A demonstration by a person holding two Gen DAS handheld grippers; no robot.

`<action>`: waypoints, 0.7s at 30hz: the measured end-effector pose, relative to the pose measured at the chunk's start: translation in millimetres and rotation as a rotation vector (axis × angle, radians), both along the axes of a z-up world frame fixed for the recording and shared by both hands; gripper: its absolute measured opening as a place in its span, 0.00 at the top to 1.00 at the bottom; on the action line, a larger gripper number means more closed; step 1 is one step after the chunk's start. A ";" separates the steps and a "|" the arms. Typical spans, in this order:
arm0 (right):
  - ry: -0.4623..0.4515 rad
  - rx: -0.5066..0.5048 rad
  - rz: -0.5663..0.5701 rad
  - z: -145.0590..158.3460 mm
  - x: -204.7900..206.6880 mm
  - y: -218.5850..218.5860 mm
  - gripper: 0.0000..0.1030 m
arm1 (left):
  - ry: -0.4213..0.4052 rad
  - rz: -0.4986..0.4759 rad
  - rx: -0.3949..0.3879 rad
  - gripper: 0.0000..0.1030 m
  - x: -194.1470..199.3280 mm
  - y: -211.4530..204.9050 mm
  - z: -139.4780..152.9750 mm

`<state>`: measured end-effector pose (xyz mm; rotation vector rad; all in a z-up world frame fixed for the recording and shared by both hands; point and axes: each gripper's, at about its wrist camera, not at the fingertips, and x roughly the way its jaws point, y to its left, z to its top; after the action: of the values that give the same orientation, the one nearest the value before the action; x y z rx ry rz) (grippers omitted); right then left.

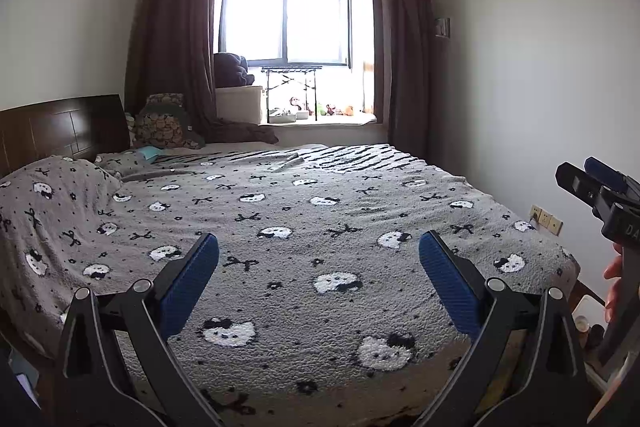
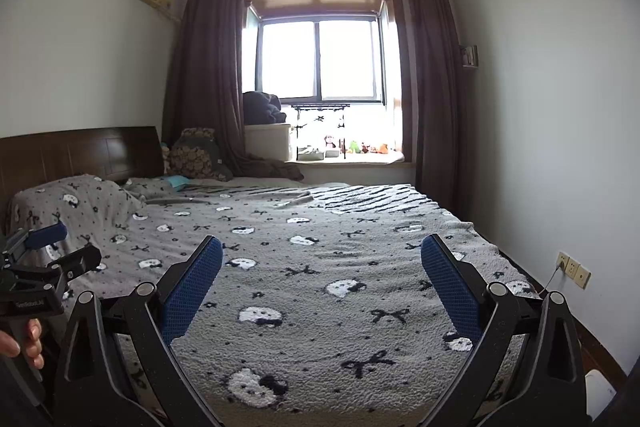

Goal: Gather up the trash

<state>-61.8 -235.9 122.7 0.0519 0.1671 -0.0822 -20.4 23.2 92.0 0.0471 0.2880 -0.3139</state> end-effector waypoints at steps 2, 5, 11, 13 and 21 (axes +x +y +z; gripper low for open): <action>0.000 0.001 0.002 -0.1 0.5 1.1 0.03 | 0.002 -0.002 0.000 0.08 0.3 0.0 -0.2; 0.001 0.002 0.006 -0.1 1.0 4.3 0.03 | 0.003 -0.003 0.000 0.08 0.3 0.8 -0.3; 0.005 0.003 0.013 -1.4 2.3 8.0 0.03 | 0.006 -0.005 0.003 0.08 1.0 0.8 -1.4; 0.007 0.002 0.014 -1.9 2.9 8.2 0.03 | 0.008 -0.007 0.004 0.08 0.8 0.4 -2.5; 0.008 0.005 0.018 -2.5 3.5 8.9 0.03 | 0.009 -0.009 0.004 0.08 0.8 0.1 -3.3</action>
<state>-58.3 -227.0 120.2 0.0547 0.1761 -0.0640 -19.7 23.3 88.7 0.0513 0.2977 -0.3222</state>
